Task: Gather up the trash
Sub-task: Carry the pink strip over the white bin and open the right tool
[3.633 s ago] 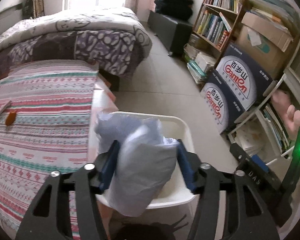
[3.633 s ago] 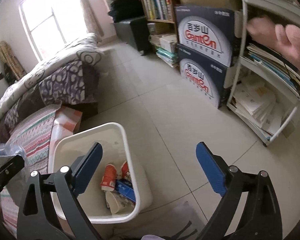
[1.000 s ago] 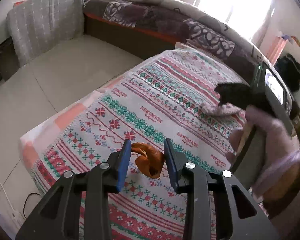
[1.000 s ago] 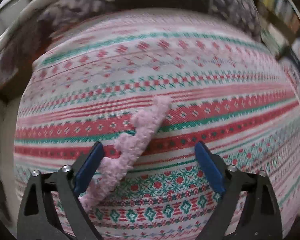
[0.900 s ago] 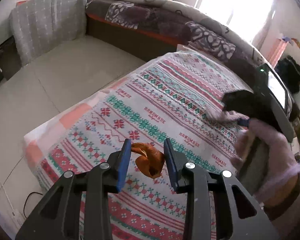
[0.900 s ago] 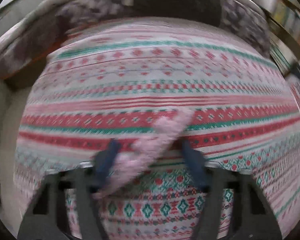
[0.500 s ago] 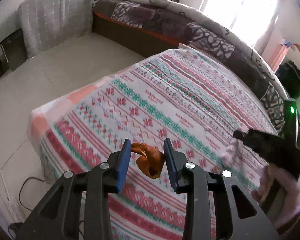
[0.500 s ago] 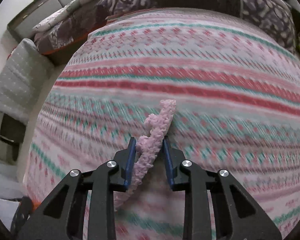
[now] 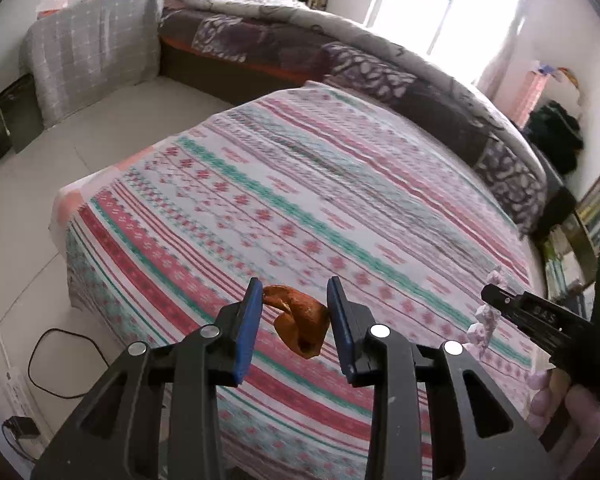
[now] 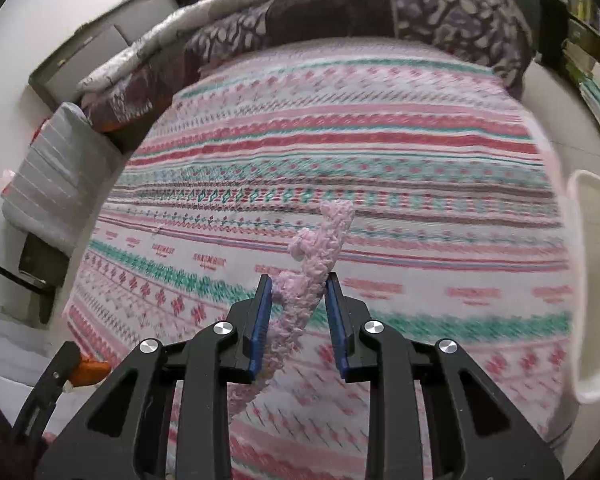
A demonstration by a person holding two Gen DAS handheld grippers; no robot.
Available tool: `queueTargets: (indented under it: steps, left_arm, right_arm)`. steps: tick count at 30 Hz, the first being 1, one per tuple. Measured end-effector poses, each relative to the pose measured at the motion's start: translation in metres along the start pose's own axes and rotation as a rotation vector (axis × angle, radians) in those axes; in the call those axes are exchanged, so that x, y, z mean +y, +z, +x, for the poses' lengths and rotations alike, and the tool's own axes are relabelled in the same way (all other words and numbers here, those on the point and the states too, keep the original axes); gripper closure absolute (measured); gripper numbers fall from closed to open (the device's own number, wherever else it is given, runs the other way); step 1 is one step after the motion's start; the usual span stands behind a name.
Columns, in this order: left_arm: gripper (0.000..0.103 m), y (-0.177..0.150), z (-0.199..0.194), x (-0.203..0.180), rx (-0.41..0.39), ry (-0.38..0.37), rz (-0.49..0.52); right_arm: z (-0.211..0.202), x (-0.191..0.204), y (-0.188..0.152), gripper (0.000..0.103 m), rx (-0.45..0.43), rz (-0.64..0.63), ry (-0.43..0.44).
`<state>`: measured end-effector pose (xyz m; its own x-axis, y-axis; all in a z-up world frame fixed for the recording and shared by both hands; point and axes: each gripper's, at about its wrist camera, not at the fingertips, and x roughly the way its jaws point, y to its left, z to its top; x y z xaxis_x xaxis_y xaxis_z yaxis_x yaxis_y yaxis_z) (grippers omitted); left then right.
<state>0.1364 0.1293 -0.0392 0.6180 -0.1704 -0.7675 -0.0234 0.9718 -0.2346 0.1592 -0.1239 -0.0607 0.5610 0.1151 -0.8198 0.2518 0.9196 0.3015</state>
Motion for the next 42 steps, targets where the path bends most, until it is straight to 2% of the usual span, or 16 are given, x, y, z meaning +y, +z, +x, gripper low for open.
queueTargets:
  steps: [11, 20, 26, 34, 37, 38, 40, 42]
  left_arm:
    - [0.069, -0.017, -0.037, -0.08, -0.037, -0.067, 0.12]
    - [0.069, -0.031, -0.058, -0.134, -0.067, -0.11, 0.189]
    - [0.069, -0.039, -0.063, -0.165, -0.065, -0.141, 0.231]
    - [0.069, -0.051, -0.06, -0.211, -0.039, -0.178, 0.304]
    - [0.069, -0.055, -0.056, -0.235, -0.011, -0.213, 0.332]
    - [0.069, -0.056, -0.055, -0.242, -0.005, -0.222, 0.341]
    - [0.069, -0.057, -0.053, -0.259, 0.005, -0.239, 0.363]
    - [0.069, -0.06, -0.051, -0.277, 0.017, -0.261, 0.385]
  right_arm:
    - [-0.079, -0.057, -0.016, 0.077, -0.124, 0.021, 0.011]
    - [-0.115, -0.12, -0.024, 0.077, -0.186, 0.117, -0.01]
    - [-0.133, -0.162, -0.023, 0.077, -0.223, 0.189, -0.068]
    - [-0.145, -0.228, -0.02, 0.075, -0.231, 0.295, -0.198]
    - [-0.147, -0.251, -0.019, 0.07, -0.213, 0.33, -0.231]
    - [-0.149, -0.258, -0.019, 0.06, -0.214, 0.341, -0.237]
    - [-0.155, -0.267, -0.021, 0.048, -0.223, 0.353, -0.25]
    - [-0.162, -0.278, -0.022, 0.04, -0.236, 0.36, -0.264]
